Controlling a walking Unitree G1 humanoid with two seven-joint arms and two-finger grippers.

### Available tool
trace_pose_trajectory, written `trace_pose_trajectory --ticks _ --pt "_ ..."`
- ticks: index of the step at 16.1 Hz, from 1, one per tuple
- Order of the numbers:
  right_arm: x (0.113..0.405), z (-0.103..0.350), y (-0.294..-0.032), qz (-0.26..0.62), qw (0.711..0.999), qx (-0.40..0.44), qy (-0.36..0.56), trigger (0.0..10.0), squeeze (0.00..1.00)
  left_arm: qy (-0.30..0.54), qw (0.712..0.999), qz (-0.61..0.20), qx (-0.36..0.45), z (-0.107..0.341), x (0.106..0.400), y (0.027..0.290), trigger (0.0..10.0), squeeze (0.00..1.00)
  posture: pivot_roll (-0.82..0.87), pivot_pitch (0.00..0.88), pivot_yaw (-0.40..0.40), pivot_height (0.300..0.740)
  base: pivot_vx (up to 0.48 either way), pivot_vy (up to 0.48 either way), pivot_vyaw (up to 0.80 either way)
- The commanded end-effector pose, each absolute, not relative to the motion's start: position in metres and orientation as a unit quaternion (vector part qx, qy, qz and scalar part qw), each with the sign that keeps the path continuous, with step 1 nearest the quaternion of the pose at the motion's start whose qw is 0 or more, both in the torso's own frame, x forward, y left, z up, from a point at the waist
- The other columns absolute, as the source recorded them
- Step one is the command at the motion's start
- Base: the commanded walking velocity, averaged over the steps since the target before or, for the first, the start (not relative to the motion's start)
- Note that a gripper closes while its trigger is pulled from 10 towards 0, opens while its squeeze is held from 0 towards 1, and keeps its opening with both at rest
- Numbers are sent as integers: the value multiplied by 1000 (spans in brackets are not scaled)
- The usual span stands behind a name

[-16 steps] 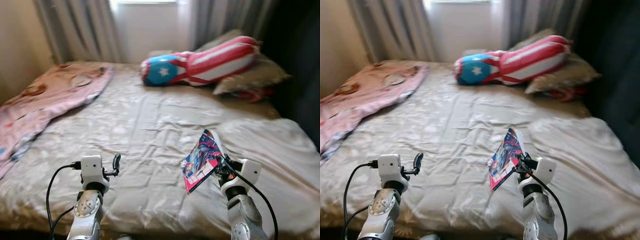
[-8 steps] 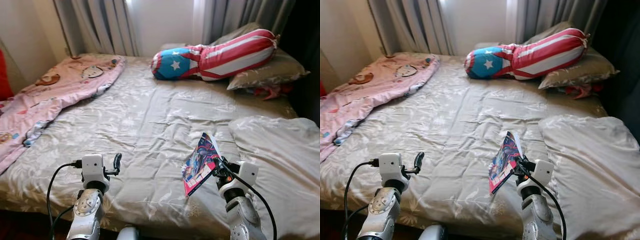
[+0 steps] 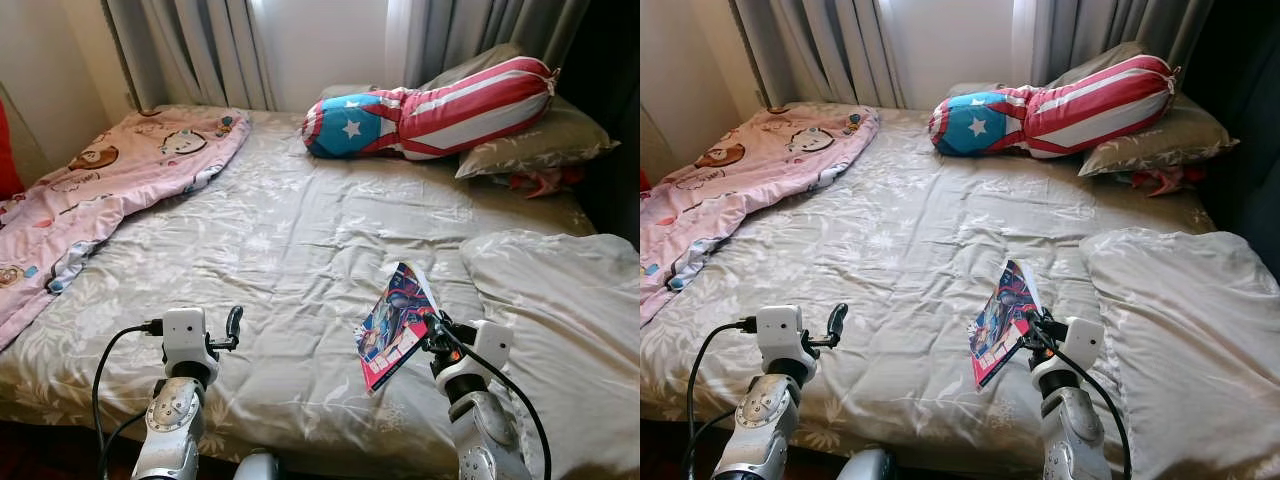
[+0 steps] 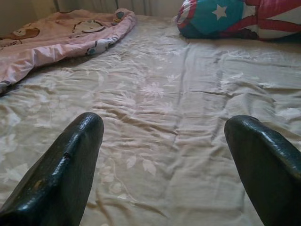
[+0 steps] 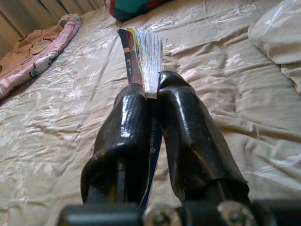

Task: Clean up the room

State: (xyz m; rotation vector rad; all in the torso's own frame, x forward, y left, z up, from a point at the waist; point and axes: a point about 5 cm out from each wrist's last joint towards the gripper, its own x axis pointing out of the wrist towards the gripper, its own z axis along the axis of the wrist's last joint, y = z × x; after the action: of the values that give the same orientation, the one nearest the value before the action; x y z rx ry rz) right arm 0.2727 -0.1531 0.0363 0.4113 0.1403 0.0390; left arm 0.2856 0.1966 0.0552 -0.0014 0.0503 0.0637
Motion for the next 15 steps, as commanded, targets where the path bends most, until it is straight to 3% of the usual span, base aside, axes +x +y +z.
trace_pose_trajectory --ticks 1,4,15 --pt "278 40 -143 34 975 206 74 10000 0 21 999 29 -1 59 287 197 10000 0 -74 0 19 659 0 0 0" --pt "279 41 -143 32 977 203 61 10000 0 20 999 29 -1 60 288 196 10000 0 -72 0 19 629 0 0 0" --pt "280 44 -142 36 975 215 47 10000 0 20 999 29 1 60 288 196 10000 0 -67 0 19 629 0 0 0"
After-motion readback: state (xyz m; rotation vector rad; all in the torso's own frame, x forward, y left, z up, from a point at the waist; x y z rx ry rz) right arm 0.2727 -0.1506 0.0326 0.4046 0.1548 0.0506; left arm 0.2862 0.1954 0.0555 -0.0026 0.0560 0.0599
